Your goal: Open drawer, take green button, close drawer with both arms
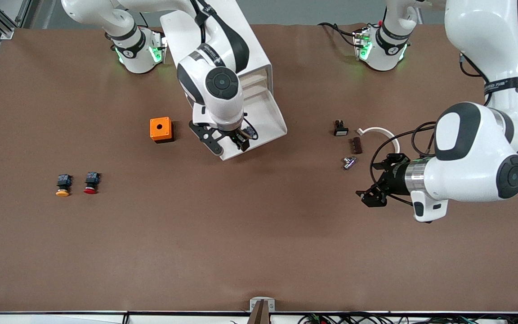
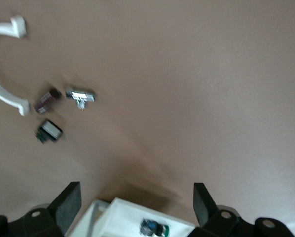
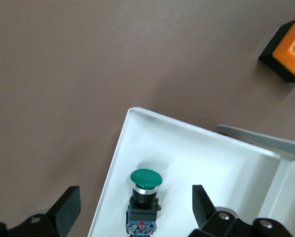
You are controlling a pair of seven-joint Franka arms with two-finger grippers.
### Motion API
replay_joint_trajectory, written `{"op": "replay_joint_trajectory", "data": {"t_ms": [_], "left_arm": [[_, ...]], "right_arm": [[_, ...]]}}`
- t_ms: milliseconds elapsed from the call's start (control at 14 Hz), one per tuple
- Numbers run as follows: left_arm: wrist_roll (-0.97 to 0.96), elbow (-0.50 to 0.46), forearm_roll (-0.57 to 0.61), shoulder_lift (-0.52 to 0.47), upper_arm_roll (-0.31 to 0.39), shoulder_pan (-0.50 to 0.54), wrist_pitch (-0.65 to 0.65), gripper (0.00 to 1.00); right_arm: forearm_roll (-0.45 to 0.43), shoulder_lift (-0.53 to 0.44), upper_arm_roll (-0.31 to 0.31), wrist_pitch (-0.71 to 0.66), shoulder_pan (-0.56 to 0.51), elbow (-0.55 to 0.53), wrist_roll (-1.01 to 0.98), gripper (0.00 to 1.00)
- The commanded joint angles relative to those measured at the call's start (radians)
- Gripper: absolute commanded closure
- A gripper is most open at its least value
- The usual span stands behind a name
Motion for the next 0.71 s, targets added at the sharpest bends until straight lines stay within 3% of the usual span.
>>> {"op": "replay_joint_trajectory", "data": {"t_ms": [0,214,641], "left_arm": [[0.033,-0.028,0.102,-0.035,0.000,-0.011,0.007,0.00],[0.060,-0.030,0.132,-0.035,0.000,-0.015,0.012,0.00],[0.293,-0.031,0.214,-0.064,-0.001,-0.004,0.013,0.00]], "right_arm": [[0.002,0.026,-0.008,0.025,0.026,0.001,0.047,0.00],[0.005,0.037,-0.008,0.034,0.037,-0.019,0.049,0.00],[0.005,0.046,-0.007,0.091,0.061,-0.064,0.051,0.00]]}}
